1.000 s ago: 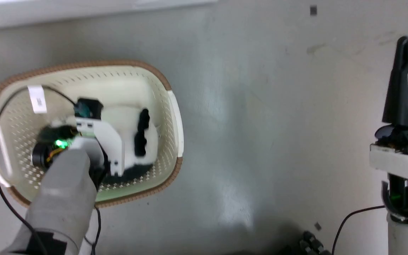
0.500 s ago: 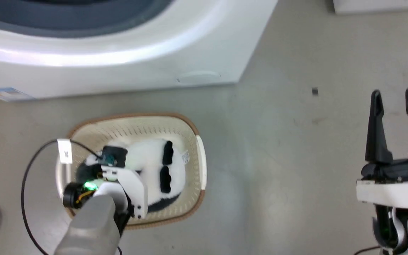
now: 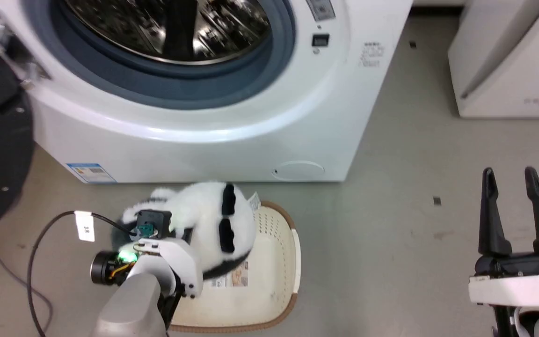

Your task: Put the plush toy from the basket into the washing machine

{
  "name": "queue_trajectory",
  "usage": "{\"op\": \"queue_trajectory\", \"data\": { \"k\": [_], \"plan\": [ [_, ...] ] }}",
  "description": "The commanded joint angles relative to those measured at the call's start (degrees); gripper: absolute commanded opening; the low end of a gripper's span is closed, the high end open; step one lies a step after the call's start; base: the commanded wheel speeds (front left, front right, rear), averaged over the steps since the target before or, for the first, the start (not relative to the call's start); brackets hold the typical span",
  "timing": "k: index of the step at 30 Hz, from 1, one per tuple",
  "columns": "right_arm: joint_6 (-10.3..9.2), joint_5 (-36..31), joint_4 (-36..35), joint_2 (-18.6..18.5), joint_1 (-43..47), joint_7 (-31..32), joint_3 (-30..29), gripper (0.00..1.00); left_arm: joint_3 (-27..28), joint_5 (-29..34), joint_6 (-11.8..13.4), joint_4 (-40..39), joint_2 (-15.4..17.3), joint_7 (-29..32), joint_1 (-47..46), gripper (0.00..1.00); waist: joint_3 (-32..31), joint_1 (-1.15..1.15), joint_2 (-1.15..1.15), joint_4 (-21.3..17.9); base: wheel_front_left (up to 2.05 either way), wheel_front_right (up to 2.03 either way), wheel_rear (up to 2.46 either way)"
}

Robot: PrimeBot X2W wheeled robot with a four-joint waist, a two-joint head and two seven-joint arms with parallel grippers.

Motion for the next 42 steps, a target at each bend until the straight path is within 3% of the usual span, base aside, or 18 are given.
{"op": "queue_trajectory", "data": {
  "k": [1,10,19,31,42],
  "plan": [
    [-0.04,-0.5,0.2,0.0,1.0,-0.2,-0.1,1.0,0.5,-0.2,0.9,-3.2,0.4,-0.7,1.2,0.0,-2.1,0.01,0.0,1.4,0.0,0.0,0.0],
    [-0.04,-0.6,0.1,0.0,2.8,-0.2,0.3,1.0,3.7,2.1,4.7,-20.1,2.0,-0.7,6.4,0.0,-4.7,0.01,0.0,1.8,0.0,0.0,0.0],
    [-0.04,-0.6,-0.7,0.0,1.5,-0.2,0.4,1.0,7.4,4.2,6.5,-29.6,2.4,-0.7,5.3,0.0,-2.3,0.01,0.0,0.6,0.0,0.0,0.0],
    [-0.04,0.1,-1.7,0.0,-4.0,-0.2,1.1,1.0,12.7,7.5,7.3,-32.5,3.7,-0.7,-5.6,0.0,8.0,0.01,0.0,-4.3,0.0,0.0,0.0],
    [-0.04,2.8,-2.7,0.0,-9.1,-0.2,2.9,1.0,16.0,11.1,8.6,-32.7,7.5,-0.7,-20.5,0.0,19.4,0.01,0.0,-10.9,0.0,0.0,0.0]
  ]
}}
